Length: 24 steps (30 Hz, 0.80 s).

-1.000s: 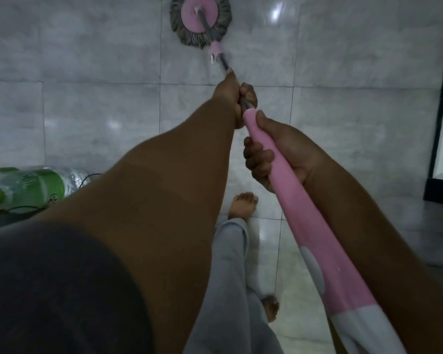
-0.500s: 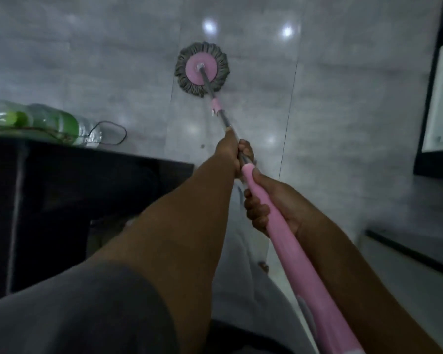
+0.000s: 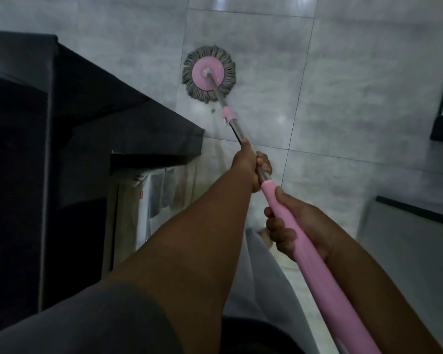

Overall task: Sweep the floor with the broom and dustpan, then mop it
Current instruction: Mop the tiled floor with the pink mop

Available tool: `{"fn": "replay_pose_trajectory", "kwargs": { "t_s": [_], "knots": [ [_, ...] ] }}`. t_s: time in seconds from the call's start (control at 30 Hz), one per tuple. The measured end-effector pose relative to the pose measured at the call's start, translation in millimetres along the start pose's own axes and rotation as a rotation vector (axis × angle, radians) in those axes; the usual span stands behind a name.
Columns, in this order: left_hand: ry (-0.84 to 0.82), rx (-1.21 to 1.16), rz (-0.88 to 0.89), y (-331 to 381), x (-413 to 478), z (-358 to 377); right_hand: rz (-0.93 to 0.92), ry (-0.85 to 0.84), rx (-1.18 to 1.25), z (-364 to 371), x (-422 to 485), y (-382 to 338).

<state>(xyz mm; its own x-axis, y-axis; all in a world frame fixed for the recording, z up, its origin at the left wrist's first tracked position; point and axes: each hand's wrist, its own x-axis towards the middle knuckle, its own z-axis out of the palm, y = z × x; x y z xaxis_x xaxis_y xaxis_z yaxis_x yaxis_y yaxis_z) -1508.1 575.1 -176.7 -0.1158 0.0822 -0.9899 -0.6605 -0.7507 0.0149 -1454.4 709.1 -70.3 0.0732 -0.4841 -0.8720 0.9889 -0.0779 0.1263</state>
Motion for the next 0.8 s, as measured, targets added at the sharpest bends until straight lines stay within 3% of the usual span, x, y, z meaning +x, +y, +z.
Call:
{"fn": "replay_pose_trajectory", "kwargs": {
  "t_s": [0.17,0.53,0.8],
  "knots": [
    [-0.007,-0.001,0.046,54,22,8,-0.061,0.017,-0.028,21,34,-37],
    [-0.047,-0.106,0.178,232,65,66,-0.160,-0.062,-0.139,101,104,-202],
    [-0.072,-0.098,0.211,211,75,51,-0.192,-0.047,-0.134,89,112,-174]
  ]
}}
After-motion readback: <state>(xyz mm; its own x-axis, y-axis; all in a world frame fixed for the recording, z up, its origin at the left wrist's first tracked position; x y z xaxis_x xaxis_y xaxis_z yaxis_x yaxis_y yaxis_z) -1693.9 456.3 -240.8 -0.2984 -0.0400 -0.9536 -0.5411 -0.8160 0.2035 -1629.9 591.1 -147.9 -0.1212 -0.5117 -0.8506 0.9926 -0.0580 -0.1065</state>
